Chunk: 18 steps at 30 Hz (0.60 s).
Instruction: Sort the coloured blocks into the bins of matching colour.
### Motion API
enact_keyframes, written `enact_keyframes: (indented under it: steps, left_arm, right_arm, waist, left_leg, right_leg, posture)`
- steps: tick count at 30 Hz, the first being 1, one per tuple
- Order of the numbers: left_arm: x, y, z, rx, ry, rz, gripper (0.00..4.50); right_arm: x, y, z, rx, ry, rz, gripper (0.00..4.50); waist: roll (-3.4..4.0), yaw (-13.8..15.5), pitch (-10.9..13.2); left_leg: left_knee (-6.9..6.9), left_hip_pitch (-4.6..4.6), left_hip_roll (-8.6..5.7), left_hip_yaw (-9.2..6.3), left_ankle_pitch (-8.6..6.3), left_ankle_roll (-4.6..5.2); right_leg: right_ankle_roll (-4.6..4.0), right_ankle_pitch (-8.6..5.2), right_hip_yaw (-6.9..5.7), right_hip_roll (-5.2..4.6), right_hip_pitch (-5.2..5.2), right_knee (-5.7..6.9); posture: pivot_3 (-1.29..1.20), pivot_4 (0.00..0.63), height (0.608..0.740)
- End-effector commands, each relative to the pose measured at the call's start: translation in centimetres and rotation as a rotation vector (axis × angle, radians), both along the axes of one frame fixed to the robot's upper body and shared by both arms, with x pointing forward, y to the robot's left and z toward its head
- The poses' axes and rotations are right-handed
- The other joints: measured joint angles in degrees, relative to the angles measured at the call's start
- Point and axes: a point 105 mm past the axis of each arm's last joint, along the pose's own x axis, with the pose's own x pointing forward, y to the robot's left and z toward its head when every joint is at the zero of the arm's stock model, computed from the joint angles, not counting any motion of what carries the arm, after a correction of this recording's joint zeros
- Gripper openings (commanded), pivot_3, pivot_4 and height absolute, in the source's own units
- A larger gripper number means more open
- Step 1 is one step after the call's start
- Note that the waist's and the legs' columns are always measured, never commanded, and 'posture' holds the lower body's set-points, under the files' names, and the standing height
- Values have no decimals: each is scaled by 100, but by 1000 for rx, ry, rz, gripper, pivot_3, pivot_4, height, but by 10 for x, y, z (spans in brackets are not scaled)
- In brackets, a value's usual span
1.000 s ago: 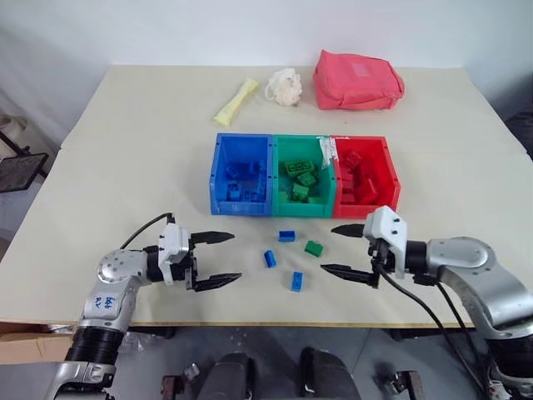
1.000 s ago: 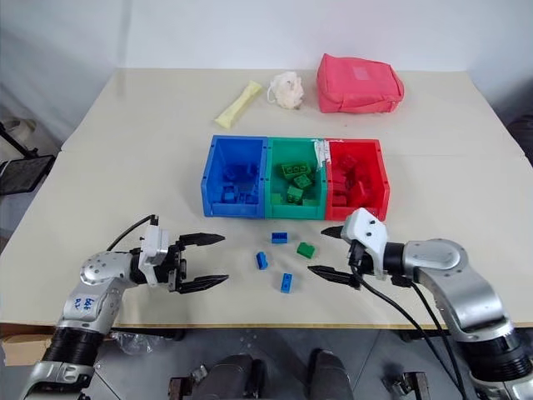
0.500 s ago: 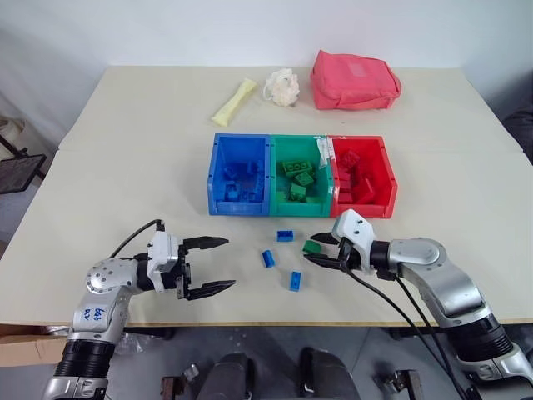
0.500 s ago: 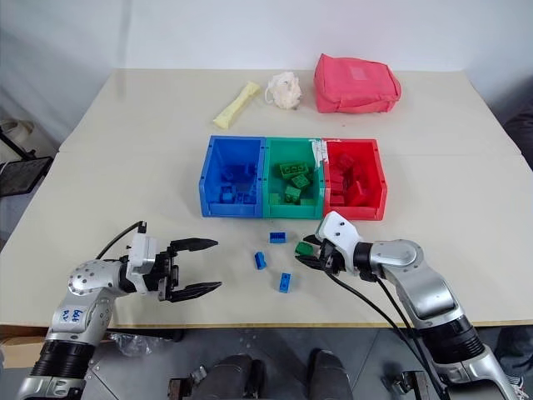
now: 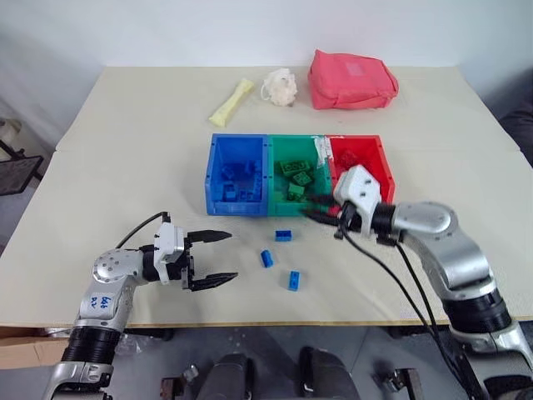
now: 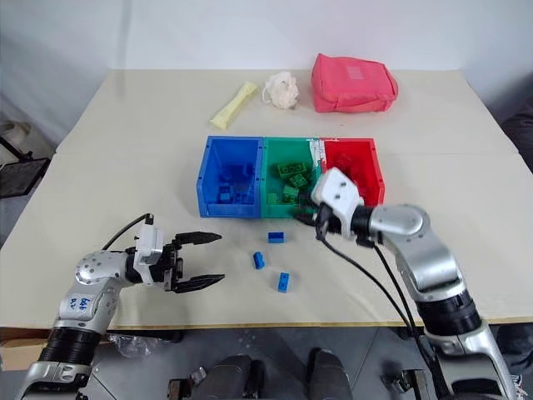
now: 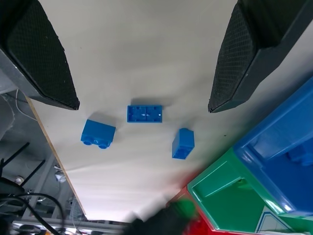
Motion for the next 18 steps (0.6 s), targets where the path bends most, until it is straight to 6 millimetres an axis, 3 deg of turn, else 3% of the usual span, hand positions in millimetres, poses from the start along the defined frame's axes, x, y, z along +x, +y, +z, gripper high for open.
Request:
enact_keyframes:
  steps: [1, 3, 9, 14, 18]
  left_arm:
    - [5, -2, 9, -29, -31, 14, 4500]
    - [10, -3, 14, -57, -34, 44, 4500]
    - [13, -5, 25, -120, -110, 58, 4500]
    - [13, -5, 25, -119, -110, 52, 4500]
    - [16, -4, 24, -116, -102, 66, 4500]
  right_arm:
    - [23, -3, 24, 45, -70, -65, 870]
    - [36, -2, 30, 54, -91, -90, 870]
    - [49, 1, 33, 50, -124, -85, 2944]
    - [42, -1, 37, 58, -141, -51, 4485]
    - [18, -6, 30, 37, -106, 43, 4485]
  waist:
    - [0, -14, 0]
    - [0, -16, 0]
    - [0, -50, 0]
    - [0, -122, 0]
    - [0, -99, 0]
  left_leg:
    - [0, 0, -2, 1, 0, 0]
    - [1, 0, -7, 2, 1, 2]
    - [-5, -1, -9, -5, 1, 3]
    - [-5, 0, -6, -3, 1, 3]
    - [-3, -1, -5, -7, 1, 3]
  right_leg:
    - [0, 0, 0, -1, 0, 0]
    - [0, 0, 0, -4, -1, 4]
    - [0, 0, -5, -2, -3, 9]
    - [0, 0, -6, 0, -2, 10]
    - [0, 0, -8, -1, -1, 11]
  posture:
    - [0, 150, 740]
    - [0, 150, 740]
    - [0, 150, 740]
    - [0, 150, 740]
    - [0, 150, 740]
